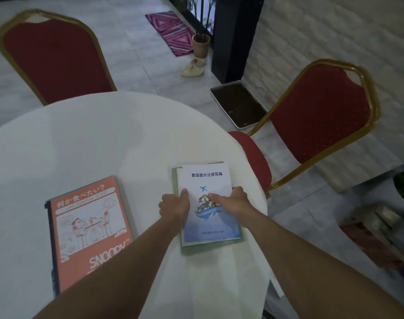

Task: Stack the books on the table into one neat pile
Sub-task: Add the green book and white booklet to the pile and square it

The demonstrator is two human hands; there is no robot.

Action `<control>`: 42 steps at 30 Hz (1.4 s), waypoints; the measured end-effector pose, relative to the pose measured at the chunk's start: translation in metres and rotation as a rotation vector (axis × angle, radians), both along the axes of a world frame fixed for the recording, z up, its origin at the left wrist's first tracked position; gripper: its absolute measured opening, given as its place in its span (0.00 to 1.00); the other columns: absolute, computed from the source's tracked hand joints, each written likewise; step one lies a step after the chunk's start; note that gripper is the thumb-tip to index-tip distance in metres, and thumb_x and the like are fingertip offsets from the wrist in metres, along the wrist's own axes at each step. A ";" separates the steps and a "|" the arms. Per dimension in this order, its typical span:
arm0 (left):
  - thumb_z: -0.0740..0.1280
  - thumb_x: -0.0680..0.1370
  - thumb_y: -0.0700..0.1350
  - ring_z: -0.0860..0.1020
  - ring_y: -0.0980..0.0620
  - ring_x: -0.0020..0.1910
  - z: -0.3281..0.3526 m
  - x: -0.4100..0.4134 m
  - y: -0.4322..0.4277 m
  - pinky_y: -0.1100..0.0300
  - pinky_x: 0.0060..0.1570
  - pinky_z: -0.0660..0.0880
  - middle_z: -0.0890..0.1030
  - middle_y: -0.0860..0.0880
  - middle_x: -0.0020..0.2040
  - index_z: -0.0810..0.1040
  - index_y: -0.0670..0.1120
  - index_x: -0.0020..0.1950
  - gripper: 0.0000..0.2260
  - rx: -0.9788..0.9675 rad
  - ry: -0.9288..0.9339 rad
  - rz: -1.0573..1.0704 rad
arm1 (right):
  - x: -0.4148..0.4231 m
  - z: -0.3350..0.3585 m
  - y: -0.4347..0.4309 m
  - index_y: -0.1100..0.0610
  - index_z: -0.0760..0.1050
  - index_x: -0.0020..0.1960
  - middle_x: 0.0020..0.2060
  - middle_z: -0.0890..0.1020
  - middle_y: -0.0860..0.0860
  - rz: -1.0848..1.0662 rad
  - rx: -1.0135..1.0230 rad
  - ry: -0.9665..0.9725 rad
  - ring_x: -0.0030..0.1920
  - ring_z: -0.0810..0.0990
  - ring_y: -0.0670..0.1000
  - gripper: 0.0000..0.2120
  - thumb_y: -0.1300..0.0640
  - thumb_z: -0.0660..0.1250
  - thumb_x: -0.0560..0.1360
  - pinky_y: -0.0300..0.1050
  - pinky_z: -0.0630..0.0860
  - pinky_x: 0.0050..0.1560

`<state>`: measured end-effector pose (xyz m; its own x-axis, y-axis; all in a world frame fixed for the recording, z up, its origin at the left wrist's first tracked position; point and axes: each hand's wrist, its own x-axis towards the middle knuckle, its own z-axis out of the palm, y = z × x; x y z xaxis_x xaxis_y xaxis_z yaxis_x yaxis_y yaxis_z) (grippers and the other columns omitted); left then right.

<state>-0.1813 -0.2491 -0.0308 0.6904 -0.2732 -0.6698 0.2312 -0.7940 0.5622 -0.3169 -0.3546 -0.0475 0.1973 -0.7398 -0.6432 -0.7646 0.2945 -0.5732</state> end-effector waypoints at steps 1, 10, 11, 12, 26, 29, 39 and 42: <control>0.59 0.79 0.58 0.69 0.35 0.69 0.001 0.000 0.005 0.42 0.69 0.67 0.67 0.36 0.71 0.62 0.37 0.73 0.31 -0.013 -0.012 -0.016 | 0.001 -0.001 -0.001 0.57 0.77 0.61 0.59 0.83 0.54 -0.016 0.006 -0.031 0.59 0.83 0.57 0.50 0.26 0.77 0.48 0.57 0.83 0.60; 0.54 0.83 0.53 0.74 0.35 0.60 0.040 0.049 0.069 0.47 0.59 0.71 0.70 0.34 0.66 0.67 0.33 0.66 0.24 -0.107 -0.290 -0.081 | 0.069 0.055 0.047 0.57 0.67 0.62 0.54 0.80 0.49 0.103 0.008 -0.249 0.56 0.83 0.52 0.37 0.41 0.81 0.65 0.55 0.81 0.62; 0.54 0.83 0.53 0.74 0.35 0.59 0.044 0.058 0.081 0.49 0.58 0.71 0.71 0.35 0.64 0.67 0.34 0.66 0.23 -0.119 -0.318 -0.069 | 0.082 0.057 0.057 0.57 0.67 0.63 0.53 0.81 0.48 0.141 0.010 -0.263 0.56 0.83 0.51 0.36 0.42 0.80 0.66 0.54 0.81 0.62; 0.53 0.83 0.53 0.75 0.36 0.58 0.045 0.068 0.093 0.49 0.56 0.72 0.72 0.35 0.63 0.68 0.34 0.65 0.23 -0.125 -0.343 -0.053 | 0.095 0.056 0.067 0.56 0.70 0.64 0.55 0.83 0.48 0.184 0.003 -0.274 0.56 0.84 0.51 0.37 0.40 0.79 0.65 0.54 0.81 0.61; 0.50 0.84 0.51 0.73 0.36 0.59 0.025 0.140 0.217 0.45 0.61 0.70 0.73 0.36 0.60 0.71 0.36 0.63 0.21 0.024 -0.408 0.061 | 0.194 0.037 0.189 0.59 0.69 0.71 0.66 0.70 0.57 0.445 -0.030 -0.116 0.67 0.76 0.59 0.35 0.40 0.74 0.74 0.50 0.74 0.66; 0.47 0.83 0.49 0.72 0.40 0.58 0.006 0.145 0.223 0.48 0.58 0.65 0.75 0.40 0.59 0.73 0.41 0.62 0.19 0.073 -0.384 0.135 | 0.199 0.034 0.198 0.59 0.69 0.71 0.67 0.69 0.58 0.511 -0.159 0.027 0.71 0.70 0.62 0.37 0.34 0.70 0.74 0.55 0.68 0.70; 0.50 0.74 0.65 0.69 0.42 0.71 -0.004 0.153 0.236 0.42 0.71 0.65 0.69 0.43 0.74 0.62 0.45 0.73 0.34 -0.183 -0.151 0.246 | 0.199 0.028 0.198 0.47 0.71 0.62 0.64 0.82 0.52 0.382 0.012 -0.208 0.62 0.81 0.54 0.20 0.37 0.67 0.77 0.52 0.76 0.65; 0.48 0.80 0.60 0.75 0.40 0.65 -0.005 0.150 0.243 0.44 0.67 0.69 0.74 0.45 0.69 0.63 0.52 0.70 0.22 -0.185 -0.144 0.192 | 0.201 0.021 0.211 0.46 0.68 0.70 0.68 0.79 0.49 0.364 0.015 -0.234 0.64 0.81 0.54 0.27 0.34 0.63 0.76 0.54 0.74 0.69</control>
<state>-0.0309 -0.0063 -0.0361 0.8254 -0.2374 -0.5122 0.2743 -0.6243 0.7314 -0.1163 -0.1433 -0.0265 0.5856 -0.5857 -0.5603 -0.6703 0.0388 -0.7411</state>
